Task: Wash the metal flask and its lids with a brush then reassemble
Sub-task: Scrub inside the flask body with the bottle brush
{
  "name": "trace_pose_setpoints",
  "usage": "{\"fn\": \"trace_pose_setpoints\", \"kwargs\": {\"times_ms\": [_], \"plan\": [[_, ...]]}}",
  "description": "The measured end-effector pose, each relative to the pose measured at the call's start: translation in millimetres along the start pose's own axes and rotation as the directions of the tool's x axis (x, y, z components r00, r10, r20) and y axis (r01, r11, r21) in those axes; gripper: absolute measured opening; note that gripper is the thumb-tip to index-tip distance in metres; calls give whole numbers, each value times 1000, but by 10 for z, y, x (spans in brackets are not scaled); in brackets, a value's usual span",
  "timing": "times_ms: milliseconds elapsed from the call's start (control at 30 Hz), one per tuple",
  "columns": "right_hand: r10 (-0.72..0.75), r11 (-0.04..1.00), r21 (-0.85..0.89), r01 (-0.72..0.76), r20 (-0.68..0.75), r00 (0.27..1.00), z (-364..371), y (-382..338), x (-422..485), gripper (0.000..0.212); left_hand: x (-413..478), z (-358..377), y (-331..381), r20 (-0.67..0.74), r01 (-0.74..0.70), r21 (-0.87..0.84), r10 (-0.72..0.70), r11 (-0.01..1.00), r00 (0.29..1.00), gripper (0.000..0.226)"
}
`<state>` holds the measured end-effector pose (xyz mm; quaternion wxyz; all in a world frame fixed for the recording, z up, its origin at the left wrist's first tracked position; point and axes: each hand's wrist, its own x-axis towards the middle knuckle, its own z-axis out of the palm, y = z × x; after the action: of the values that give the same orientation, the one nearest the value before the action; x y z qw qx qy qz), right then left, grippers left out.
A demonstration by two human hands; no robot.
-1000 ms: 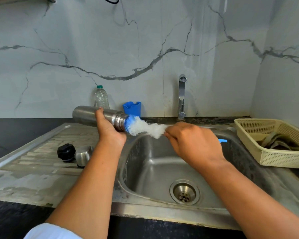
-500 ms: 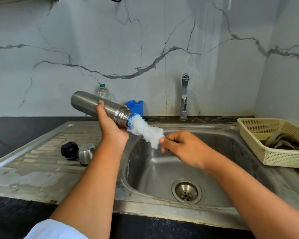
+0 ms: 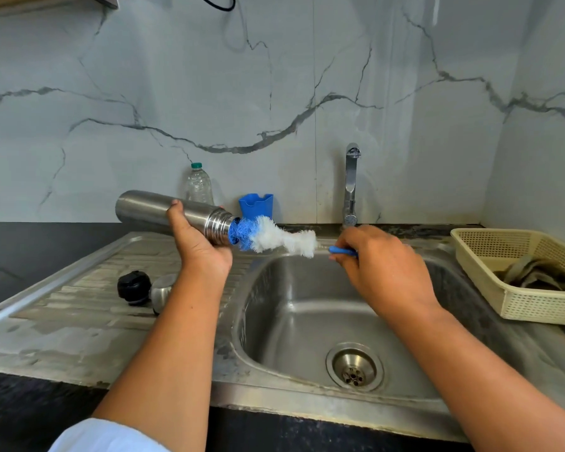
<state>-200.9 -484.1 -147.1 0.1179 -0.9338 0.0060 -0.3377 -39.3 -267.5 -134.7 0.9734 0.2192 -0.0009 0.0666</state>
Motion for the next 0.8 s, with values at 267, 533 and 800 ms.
{"fn": "trace_pose_setpoints", "kwargs": {"times_ms": [267,533,800], "plan": [[147,562,503,-657,721,677,9,-39,-17,44,76,-68,-3,-6,14,-13,-14,1000,1000,63],[129,918,299,-262,399,908,20,11,15,33,93,-45,50,-56,-30,24,31,999,998,51],[-262,965,-103,242,-320,910,180,133,19,16,124,-49,18,-123,88,34,-83,995,989,52]]}}
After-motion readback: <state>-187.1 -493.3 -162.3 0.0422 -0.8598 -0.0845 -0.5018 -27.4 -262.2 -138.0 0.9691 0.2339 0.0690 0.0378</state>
